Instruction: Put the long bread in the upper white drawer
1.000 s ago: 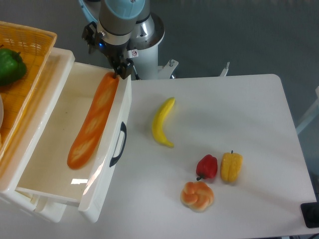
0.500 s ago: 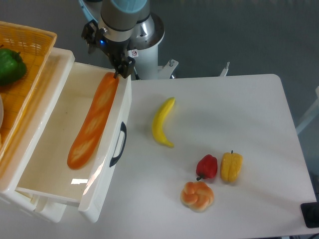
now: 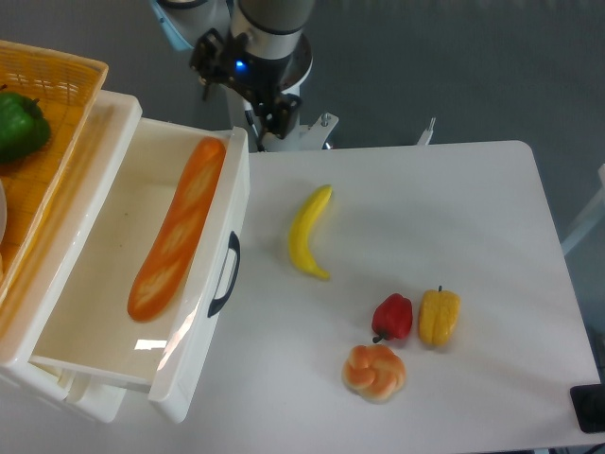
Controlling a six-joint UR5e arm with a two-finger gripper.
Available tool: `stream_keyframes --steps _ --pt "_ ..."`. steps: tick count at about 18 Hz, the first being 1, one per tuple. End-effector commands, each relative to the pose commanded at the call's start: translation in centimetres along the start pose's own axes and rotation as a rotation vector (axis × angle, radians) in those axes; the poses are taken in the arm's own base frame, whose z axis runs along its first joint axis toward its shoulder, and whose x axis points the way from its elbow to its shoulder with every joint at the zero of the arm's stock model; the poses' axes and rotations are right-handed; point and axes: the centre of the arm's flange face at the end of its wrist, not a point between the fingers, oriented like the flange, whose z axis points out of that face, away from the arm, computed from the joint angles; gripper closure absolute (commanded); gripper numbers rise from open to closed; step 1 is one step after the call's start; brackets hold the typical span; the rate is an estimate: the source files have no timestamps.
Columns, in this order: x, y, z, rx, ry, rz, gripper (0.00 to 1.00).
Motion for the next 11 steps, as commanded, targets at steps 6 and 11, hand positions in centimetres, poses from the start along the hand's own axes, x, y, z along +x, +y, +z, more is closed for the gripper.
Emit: stream_keyframes --steps 6,11 --pt "-5.1 -1.4 1.6 -0.006 -0.128 0.009 0.00" --pt "-7.5 -1.7 3.0 0.011 -0.151 0.001 0.00"
